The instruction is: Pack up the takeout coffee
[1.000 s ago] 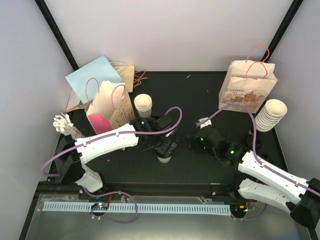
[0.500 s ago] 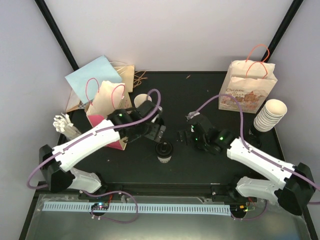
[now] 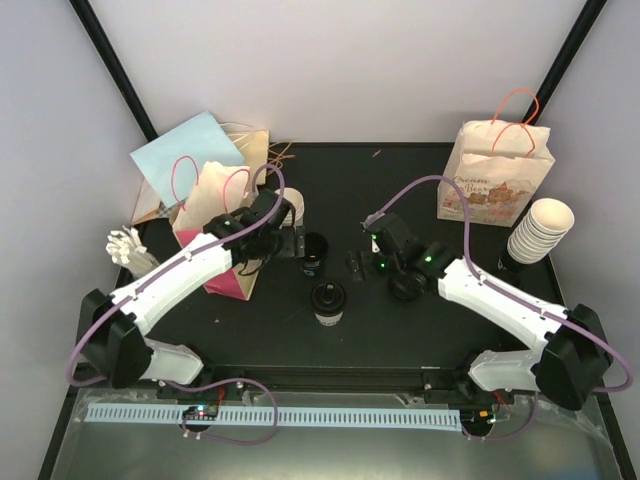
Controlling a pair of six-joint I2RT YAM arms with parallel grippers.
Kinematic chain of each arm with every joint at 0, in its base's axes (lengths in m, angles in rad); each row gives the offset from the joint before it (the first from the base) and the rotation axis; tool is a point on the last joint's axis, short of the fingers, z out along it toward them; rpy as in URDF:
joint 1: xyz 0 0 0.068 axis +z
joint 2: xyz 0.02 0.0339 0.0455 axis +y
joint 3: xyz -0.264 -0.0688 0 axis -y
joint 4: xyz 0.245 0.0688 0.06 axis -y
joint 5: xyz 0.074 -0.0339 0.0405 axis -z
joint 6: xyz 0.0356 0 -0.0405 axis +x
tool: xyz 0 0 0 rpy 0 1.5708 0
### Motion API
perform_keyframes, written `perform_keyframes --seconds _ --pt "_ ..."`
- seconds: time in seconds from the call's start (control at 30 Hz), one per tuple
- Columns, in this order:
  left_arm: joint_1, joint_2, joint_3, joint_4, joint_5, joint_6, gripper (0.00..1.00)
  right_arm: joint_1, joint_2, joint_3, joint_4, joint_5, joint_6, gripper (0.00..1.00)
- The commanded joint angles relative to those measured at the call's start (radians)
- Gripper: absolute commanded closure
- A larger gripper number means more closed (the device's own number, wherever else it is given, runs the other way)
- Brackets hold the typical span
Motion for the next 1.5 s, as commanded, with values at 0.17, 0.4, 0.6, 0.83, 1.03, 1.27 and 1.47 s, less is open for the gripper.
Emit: perform_keyframes --seconds 0.17,0.4,0.6,0.83,1.03,1.27,1.47 --pt "0.017 0.217 0.135 -0.008 0.046 -0.119 0.17 -0.014 -0.069 -0.041 0.017 0.025 0.004 0.08" --pt "0.016 0.255 0.122 0.018 0.019 -0.149 0.29 -0.017 -0.083 -0.052 0.019 0.026 0.0 0.08" --pt "0.016 0.294 0.132 0.02 0.023 -0.156 0.43 -0.018 -0.081 -0.052 0.021 0.023 -0.004 0.08" --pt "0.016 0.321 0.138 0.013 0.025 -0.166 0.58 -0.018 -0.08 -0.054 0.02 0.023 -0.008 0.08" --pt "0.014 0.329 0.143 0.017 0.027 -0.163 0.88 -0.019 -0.079 -0.057 0.017 0.026 -0.012 0.08" --pt "-0.002 0.35 0.185 0.024 0.018 -0.145 0.94 -0.024 -0.044 -0.043 -0.002 0.022 -0.023 0.08" --pt "-0.042 0.429 0.283 0.004 0.001 -0.132 0.95 -0.04 -0.033 -0.014 -0.046 0.062 -0.031 0.08"
